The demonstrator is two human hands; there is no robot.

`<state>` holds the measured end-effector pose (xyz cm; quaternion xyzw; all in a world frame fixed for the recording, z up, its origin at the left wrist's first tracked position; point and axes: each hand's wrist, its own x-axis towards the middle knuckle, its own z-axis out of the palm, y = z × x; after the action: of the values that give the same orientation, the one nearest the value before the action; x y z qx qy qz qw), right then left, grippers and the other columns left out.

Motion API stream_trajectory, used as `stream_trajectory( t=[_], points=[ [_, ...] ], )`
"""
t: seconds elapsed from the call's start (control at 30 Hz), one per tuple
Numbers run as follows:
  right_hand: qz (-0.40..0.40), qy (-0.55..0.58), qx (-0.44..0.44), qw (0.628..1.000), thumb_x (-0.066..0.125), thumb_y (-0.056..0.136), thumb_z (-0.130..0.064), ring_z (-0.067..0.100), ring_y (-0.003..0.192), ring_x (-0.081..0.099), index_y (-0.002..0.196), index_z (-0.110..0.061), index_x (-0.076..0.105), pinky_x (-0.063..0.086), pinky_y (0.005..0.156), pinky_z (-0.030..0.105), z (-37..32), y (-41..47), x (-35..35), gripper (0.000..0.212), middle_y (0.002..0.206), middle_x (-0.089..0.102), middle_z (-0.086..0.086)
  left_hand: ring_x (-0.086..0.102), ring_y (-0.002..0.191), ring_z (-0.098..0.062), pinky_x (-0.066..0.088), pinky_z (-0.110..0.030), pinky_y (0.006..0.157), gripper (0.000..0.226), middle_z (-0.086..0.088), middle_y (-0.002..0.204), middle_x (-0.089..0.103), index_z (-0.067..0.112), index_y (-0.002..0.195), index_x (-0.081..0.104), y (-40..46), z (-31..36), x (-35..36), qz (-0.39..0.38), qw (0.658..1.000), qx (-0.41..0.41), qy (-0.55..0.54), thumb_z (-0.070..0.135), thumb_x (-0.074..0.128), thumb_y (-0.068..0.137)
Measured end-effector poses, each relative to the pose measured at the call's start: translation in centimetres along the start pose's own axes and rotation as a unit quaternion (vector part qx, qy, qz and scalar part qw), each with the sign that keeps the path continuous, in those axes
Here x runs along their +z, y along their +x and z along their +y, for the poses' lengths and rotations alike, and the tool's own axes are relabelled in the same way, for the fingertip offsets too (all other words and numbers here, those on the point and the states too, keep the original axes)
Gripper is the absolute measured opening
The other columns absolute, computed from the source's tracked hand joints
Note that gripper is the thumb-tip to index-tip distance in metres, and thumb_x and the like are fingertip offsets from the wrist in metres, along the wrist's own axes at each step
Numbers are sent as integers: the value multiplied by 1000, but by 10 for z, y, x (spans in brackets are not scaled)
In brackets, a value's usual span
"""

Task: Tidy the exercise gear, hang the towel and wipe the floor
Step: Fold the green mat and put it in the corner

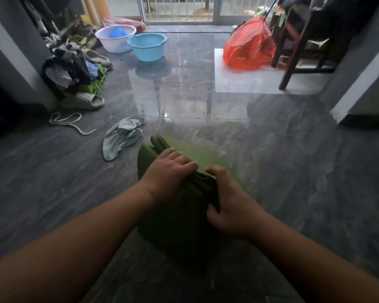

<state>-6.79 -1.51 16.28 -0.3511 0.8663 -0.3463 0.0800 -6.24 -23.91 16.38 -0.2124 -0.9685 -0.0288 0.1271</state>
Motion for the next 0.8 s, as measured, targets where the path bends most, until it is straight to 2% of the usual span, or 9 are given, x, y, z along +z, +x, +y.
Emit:
stream_trajectory(
  t=[0.1, 0.2, 0.3, 0.37, 0.43, 0.5, 0.57, 0.67, 0.8],
  points=[
    [29, -76, -2, 997, 70, 77, -39, 21, 115, 51, 140, -27, 27, 46, 97, 39, -26, 7, -30, 77, 133, 45, -1, 60, 84, -31, 49, -41, 78, 46, -5, 92, 64, 25, 108, 53, 18, 13, -24, 26, 999, -24, -4, 51, 59, 71],
    [54, -100, 28, 993, 70, 81, -29, 21, 112, 53, 133, -32, 34, 49, 90, 40, -23, 16, -48, 64, 129, 46, -4, 57, 82, -27, 46, -38, 73, 58, -2, 91, 61, 24, 105, 52, 26, 29, -29, 37, 997, -62, -12, 66, 59, 66],
    [56, -82, 19, 995, 70, 78, -23, 20, 95, 57, 118, -31, 43, 51, 78, 39, -6, 14, -46, 49, 110, 51, -6, 52, 108, -22, 43, -39, 93, 78, 3, 120, 56, 32, 130, 40, 13, 28, -25, -26, 995, -74, -56, 71, 66, 67],
    [78, -57, 26, 995, 73, 78, -16, 18, 92, 55, 118, -25, 49, 50, 78, 35, 11, 7, -47, 48, 106, 52, -4, 36, 132, -18, 30, -40, 112, 104, 10, 147, 37, 46, 148, 13, -10, 9, -28, -113, 986, -93, -77, 70, 70, 65],
    [82, -41, 57, 994, 77, 77, -10, 12, 91, 52, 116, -25, 50, 45, 76, 20, 29, -3, -56, 50, 102, 52, -4, 30, 140, -19, 26, -42, 116, 122, 9, 155, 29, 50, 150, -3, -35, -18, -31, -170, 973, -142, -71, 69, 75, 58],
    [71, -27, 76, 994, 79, 75, -6, 4, 87, 50, 112, -32, 46, 45, 77, 23, 44, -14, -64, 57, 99, 51, -9, 36, 137, -23, 30, -44, 114, 129, 4, 153, 36, 49, 150, 1, -52, -39, -28, -190, 959, -194, -84, 73, 74, 47],
    [65, -26, 85, 994, 81, 72, -3, -3, 91, 51, 110, -32, 45, 44, 76, 23, 53, -20, -65, 60, 97, 49, -16, 44, 130, -24, 37, -42, 109, 120, 1, 143, 45, 43, 148, 20, -54, -46, -18, -190, 948, -229, -117, 68, 77, 45],
    [67, -48, 122, 989, 81, 72, -3, 6, 86, 53, 111, -24, 48, 38, 69, 14, 56, -18, -69, 55, 93, 50, -9, 54, 110, -23, 48, -40, 94, 77, 3, 116, 54, 37, 123, 46, -41, -43, 1, -115, 948, -244, -171, 49, 78, 54],
    [62, -185, 169, 966, 75, 75, -19, 26, 107, 48, 121, -20, 47, 43, 87, 37, 48, -8, -81, 54, 115, 50, 6, 56, 90, -18, 48, -35, 76, 48, 7, 99, 54, 28, 109, 58, -24, -31, 7, -19, 938, -272, -214, 23, 81, 68]
  ],
)
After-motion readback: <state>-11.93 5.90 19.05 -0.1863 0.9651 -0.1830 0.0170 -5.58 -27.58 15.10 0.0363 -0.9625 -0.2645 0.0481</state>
